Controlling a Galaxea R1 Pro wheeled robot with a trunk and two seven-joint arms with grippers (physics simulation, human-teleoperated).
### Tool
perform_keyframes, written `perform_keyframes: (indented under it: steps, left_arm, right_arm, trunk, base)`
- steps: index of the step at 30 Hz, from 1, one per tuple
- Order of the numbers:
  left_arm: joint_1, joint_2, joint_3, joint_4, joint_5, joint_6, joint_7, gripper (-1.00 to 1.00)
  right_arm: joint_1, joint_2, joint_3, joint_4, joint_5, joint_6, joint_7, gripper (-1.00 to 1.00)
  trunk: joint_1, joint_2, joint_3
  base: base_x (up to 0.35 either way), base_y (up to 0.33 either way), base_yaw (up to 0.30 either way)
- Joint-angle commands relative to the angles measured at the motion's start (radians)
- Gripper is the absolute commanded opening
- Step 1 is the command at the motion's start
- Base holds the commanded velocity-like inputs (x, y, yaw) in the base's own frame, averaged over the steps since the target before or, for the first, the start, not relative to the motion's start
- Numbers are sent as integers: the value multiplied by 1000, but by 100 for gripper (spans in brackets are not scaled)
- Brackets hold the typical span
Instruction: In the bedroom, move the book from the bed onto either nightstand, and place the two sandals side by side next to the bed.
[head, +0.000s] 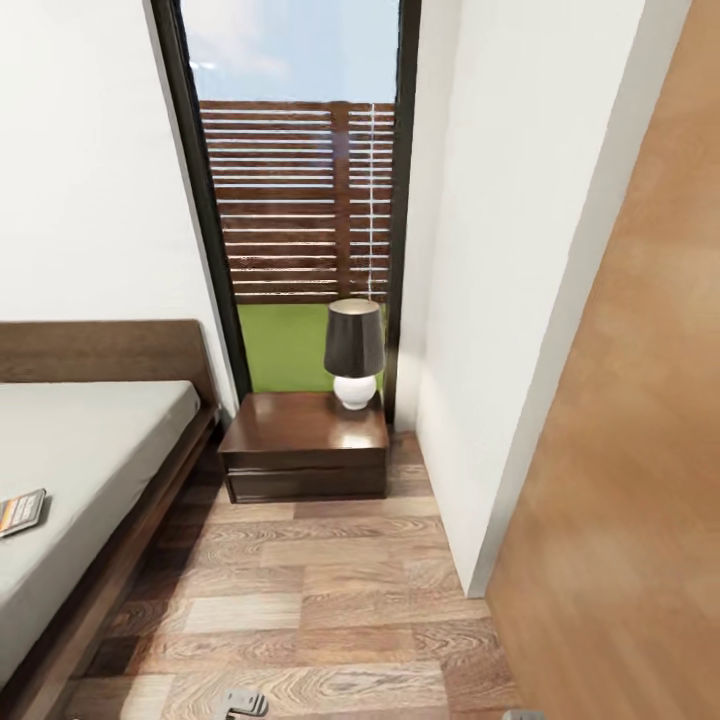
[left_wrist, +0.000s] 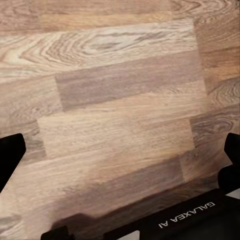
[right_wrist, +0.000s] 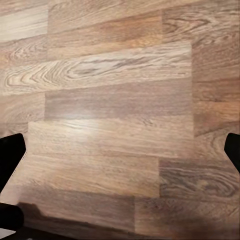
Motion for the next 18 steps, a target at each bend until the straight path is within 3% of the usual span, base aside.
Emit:
perform_keyframes:
  steps: [1, 10, 18]
  left_arm:
    - [-1, 0, 8, 1, -10, -3, -3, 100]
    - [-1, 1, 8, 1, -10, -3, -3, 100]
    - [-1, 1, 8, 1, -10, -3, -3, 100]
  right_arm:
    - [-2, 0, 1, 5, -10, -5, 7, 100]
    - [-2, 0, 1, 5, -10, -5, 7, 100]
    - [-2, 0, 1, 5, -10, -5, 7, 100]
  trunk:
    - [0, 0, -1]
    - [0, 0, -1]
    - [0, 0, -1]
  base:
    - [129, 0, 159]
    - [69, 0, 49]
    - [268, 0, 2]
